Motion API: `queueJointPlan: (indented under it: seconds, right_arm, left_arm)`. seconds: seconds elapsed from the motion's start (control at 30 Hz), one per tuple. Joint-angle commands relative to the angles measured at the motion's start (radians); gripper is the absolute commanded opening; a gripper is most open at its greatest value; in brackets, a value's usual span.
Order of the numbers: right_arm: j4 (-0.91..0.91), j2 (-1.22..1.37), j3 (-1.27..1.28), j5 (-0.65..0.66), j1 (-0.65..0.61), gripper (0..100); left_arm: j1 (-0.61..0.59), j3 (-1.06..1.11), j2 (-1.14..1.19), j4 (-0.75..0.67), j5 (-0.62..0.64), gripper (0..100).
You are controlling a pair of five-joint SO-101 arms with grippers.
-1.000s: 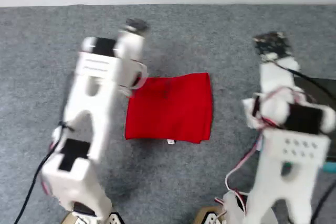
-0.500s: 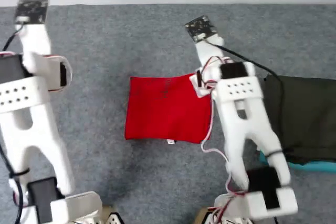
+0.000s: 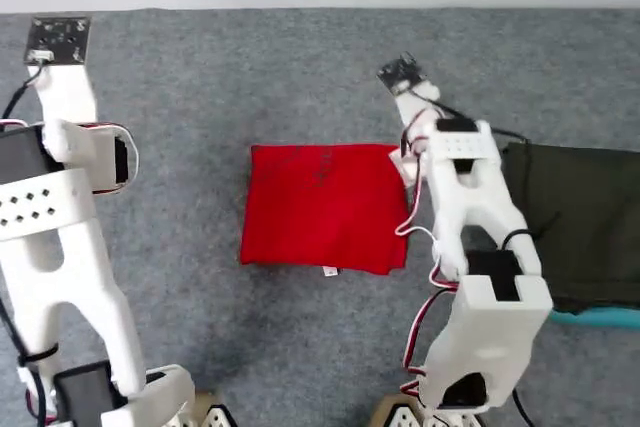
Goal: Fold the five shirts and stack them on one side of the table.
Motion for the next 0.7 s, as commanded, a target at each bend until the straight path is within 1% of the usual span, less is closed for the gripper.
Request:
queueJointPlan:
  seconds: [0.0,0.13,0.23,0.37,0.5,0.67]
  right_arm:
    - [0.182,-0.031,-0.199,0.008,-0.054,0.9]
    - [0.381,-0.054,-0.322,0.006,-0.137,0.9]
    - [0.535,-0.067,-0.364,-0.008,-0.189,0.9]
    - [0.671,-0.064,-0.388,-0.138,-0.217,0.9]
    - [0.731,-0.041,-0.381,-0.239,-0.236,0.9]
    - [0.737,0.077,-0.381,-0.319,-0.234,0.9]
  left_arm:
    - [-0.002,-0.004,-0.032,0.017,0.005,0]
    - [-0.002,-0.004,-0.032,0.017,0.005,0]
    - [-0.002,-0.004,-0.032,0.017,0.005,0]
    - [-0.003,-0.004,-0.032,0.017,0.005,0]
    - [-0.003,-0.004,-0.032,0.017,0.005,0]
    - [-0.003,-0.004,-0.032,0.017,0.005,0]
